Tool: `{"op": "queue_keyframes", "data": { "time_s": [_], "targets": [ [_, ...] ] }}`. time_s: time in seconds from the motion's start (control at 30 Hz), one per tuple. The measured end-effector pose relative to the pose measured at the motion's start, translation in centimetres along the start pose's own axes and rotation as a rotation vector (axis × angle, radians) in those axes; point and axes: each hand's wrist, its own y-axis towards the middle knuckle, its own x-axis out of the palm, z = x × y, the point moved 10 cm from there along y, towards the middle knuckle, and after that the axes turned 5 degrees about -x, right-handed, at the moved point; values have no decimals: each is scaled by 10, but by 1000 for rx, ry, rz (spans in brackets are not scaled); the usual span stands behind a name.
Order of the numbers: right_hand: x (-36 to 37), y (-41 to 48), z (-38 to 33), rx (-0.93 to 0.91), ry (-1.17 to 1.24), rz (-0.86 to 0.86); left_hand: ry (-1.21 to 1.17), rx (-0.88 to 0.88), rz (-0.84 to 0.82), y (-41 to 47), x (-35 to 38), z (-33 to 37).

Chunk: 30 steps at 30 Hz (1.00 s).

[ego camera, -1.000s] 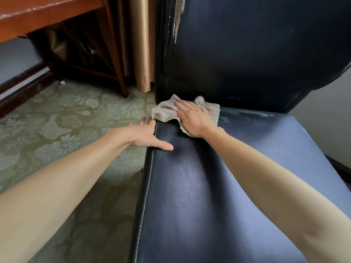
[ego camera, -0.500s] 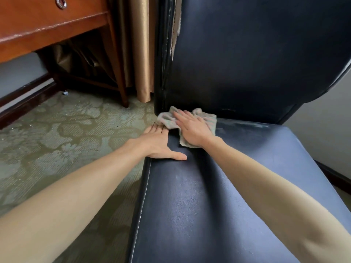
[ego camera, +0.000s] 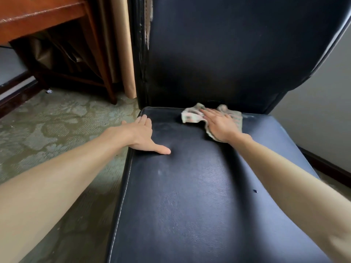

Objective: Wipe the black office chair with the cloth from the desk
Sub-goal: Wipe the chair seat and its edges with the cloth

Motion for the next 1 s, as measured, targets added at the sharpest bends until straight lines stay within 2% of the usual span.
{"op": "queue_keyframes", "data": {
  "time_s": [0.1,0.17,0.3,0.4,0.47,0.63,0.8,0.87,1.0],
  "targets": [
    [-8,-27,46,125,-4,1,-8,-1,5,-1,-3,-1],
    [-7,-26,45,171,-12,-11,-13,-3,16,-3,-3,1],
    [4,9,-35,4,-29,-10,-2,-30,11,-2,-2,4],
    [26,36,-106,-107,50,-88,-19,-35,6,-4,-1,7],
    [33,44,-122,-134,65,-109,-26,-36,12,-5,1,8],
    [22,29,-68,-63,47,-90,-4,-73,-23,-4,-1,6],
    [-3,-19,35,100,-34,-56,41,-85,-47,-6,-5,6],
    [-7,-32,61,182,-29,-61,38,-87,-9,-4,-12,8],
    [-9,-19,36,179,0,-10,-19,10,120,2,-28,42]
  ]
}}
